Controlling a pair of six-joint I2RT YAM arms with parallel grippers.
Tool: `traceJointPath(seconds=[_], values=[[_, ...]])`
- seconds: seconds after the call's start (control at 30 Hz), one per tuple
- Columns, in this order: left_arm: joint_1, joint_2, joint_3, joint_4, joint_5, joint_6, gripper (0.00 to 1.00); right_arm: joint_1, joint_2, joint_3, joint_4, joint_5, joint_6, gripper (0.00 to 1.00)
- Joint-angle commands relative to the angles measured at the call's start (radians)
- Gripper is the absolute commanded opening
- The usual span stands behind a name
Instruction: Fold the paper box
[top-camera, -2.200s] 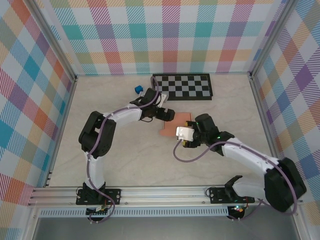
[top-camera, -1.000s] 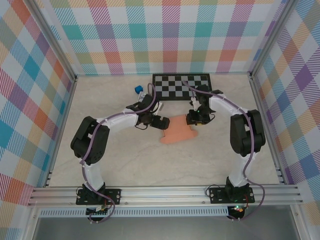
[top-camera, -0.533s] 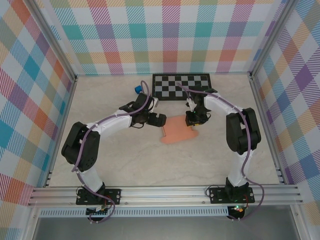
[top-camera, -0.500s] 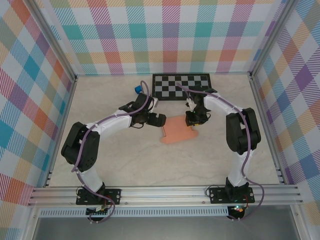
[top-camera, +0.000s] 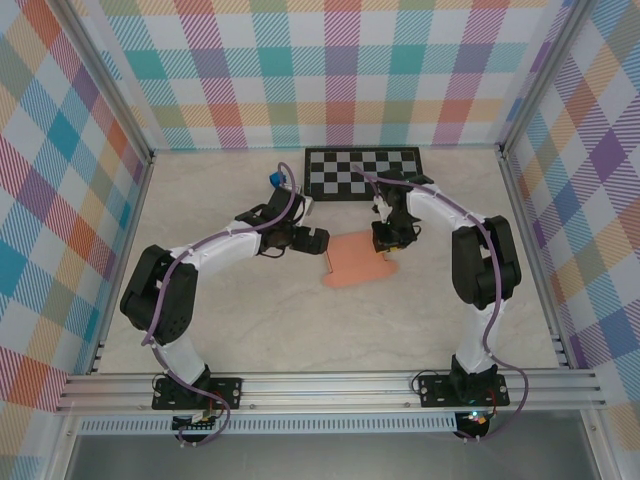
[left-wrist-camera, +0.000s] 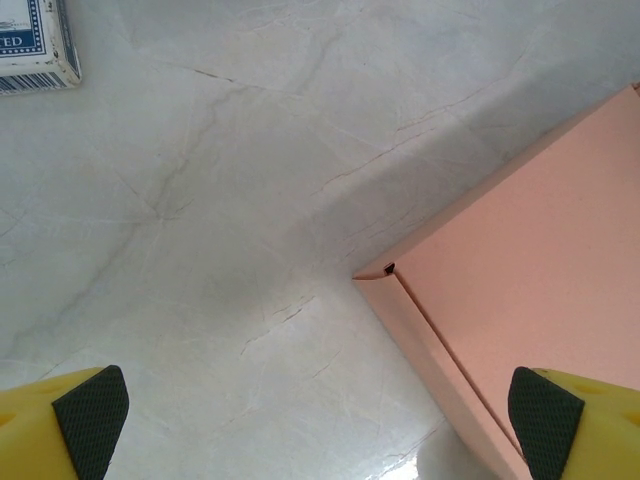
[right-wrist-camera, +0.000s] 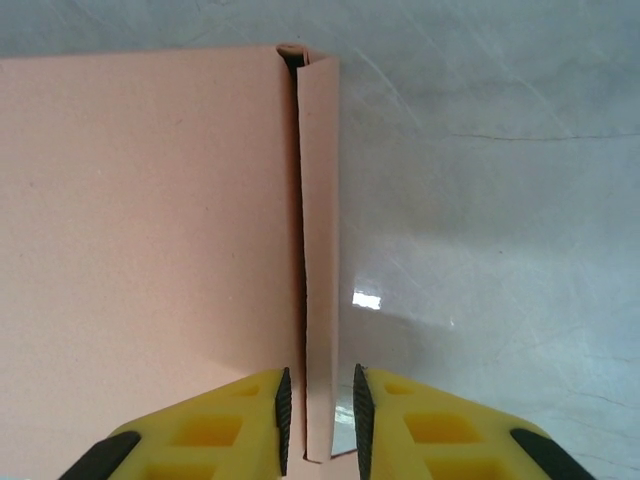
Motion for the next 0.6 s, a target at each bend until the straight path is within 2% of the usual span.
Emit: traceJointPath(seconds=[0.0, 0.57], values=[[0.008, -0.035, -0.012, 0.015, -0.009, -0.014, 1.00, 0.005, 0.001, 0.033, -0.048, 0.011, -0.016, 0.25], [0.008, -0.027, -0.022, 0.056, 0.005, -0.034, 1.00, 0.006, 0.045, -0.042, 0.008, -0.031, -0.003, 0.18]])
